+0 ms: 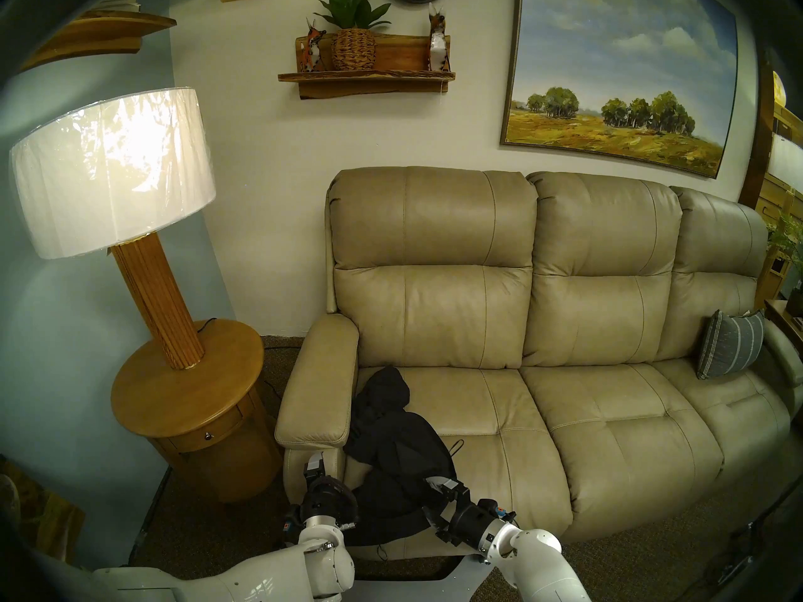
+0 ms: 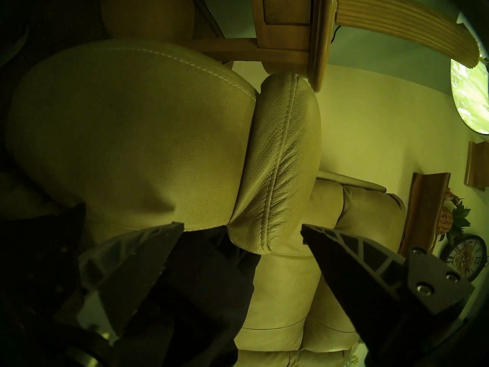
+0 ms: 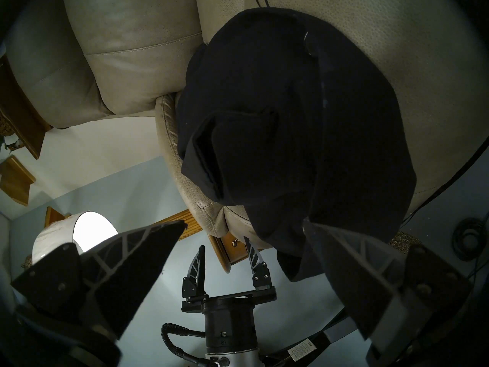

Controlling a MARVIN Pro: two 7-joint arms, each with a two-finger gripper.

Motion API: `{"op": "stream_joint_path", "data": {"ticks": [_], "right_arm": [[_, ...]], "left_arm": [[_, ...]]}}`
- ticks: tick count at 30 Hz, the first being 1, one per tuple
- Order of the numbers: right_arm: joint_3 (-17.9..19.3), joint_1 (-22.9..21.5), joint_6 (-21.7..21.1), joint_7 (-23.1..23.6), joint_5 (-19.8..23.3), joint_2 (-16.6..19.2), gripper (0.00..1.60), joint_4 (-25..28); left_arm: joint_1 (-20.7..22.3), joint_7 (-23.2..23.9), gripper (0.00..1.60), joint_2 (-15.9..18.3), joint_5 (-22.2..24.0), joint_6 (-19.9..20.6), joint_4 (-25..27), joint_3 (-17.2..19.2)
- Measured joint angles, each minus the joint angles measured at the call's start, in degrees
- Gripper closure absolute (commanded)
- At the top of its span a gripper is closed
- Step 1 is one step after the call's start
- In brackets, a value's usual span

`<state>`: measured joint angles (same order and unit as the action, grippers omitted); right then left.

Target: Drape jacket on sofa arm

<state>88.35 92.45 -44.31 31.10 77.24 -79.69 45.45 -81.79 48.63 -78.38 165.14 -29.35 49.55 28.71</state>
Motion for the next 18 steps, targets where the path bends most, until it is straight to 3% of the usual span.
{"op": "stream_joint_path", "data": {"ticks": [12,18], "right_arm": [[0.0,0.0,0.0,0.0,0.0,0.0,0.0,0.0],[0.0,0.0,0.0,0.0,0.0,0.0,0.0,0.0]], "left_arm": [[0.0,0.6,0.0,-0.6,0.0,0.3,0.0,0.4],[0.6,-0.1,0.0,-0.2,0.0,-0.7,0.3,-3.1]]}}
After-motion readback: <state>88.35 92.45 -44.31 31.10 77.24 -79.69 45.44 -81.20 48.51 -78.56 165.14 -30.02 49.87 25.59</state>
